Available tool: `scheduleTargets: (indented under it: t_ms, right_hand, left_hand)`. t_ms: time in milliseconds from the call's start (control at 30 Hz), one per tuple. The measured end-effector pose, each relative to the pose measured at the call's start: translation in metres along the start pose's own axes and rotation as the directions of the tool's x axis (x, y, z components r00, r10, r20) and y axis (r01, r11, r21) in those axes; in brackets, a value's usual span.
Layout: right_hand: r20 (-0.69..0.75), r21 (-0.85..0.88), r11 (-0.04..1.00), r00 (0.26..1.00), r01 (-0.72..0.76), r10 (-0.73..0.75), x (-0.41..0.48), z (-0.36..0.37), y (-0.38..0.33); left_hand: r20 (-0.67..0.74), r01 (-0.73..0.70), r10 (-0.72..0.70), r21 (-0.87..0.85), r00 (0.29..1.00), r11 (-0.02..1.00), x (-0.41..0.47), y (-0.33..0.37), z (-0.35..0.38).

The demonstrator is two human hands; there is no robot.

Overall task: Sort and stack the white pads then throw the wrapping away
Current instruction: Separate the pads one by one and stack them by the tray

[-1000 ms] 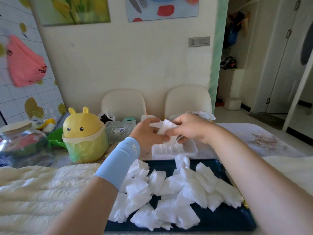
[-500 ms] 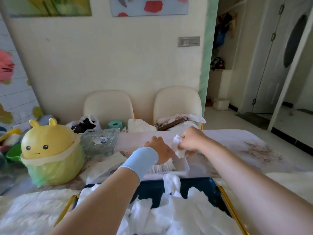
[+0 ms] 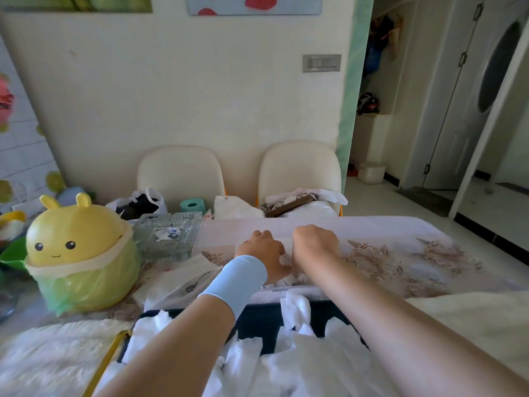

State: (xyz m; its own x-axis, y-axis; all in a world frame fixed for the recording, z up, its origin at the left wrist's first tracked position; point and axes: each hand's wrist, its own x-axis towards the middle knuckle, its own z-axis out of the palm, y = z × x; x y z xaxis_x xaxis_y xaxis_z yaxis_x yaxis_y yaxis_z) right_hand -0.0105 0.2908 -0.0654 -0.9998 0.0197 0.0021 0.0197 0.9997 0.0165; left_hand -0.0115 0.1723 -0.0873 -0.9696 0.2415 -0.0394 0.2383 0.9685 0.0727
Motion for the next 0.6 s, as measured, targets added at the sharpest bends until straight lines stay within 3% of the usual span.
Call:
scheduleTargets:
  t_ms: [133,267,333,433,533,600]
  right_hand:
    - [0.175,0.281,0.956,0.984,-0.088,0.039,-0.003,0.003,-0.001]
    - [0.324,0.606,0.781,0.944,-0.153,-0.066,-0.012,-0.006,0.002]
    - [0.33,0.604,0.785,0.94,-0.138,-0.088,-0.019,-0.007,0.001]
    - [0.279,0.457,0.888,0.956,-0.047,-0.093,-0.021,-0.004,0.002]
    - [0.091,0.287,0.956,0.991,0.065,-0.095,-0.022,0.0,0.009]
    - [0.003,0.201,0.965,0.985,0.169,-0.173,-0.028,0.005,0.009]
  left_hand:
    - [0.017,-0.044,0.046,-0.108,0.999,0.993,-0.01,-0.013,0.001]
    - [0.074,-0.082,0.091,-0.118,0.993,0.99,-0.02,-0.018,0.003]
    - [0.077,-0.078,0.09,-0.154,0.993,0.985,-0.025,-0.017,0.005]
    - [0.064,-0.043,0.056,-0.19,0.996,0.981,-0.033,-0.021,0.005]
    - [0.067,-0.028,0.033,-0.081,0.997,0.996,-0.04,-0.026,0.004]
    - [0.105,0.004,0.001,-0.048,0.994,0.999,-0.043,-0.026,0.006]
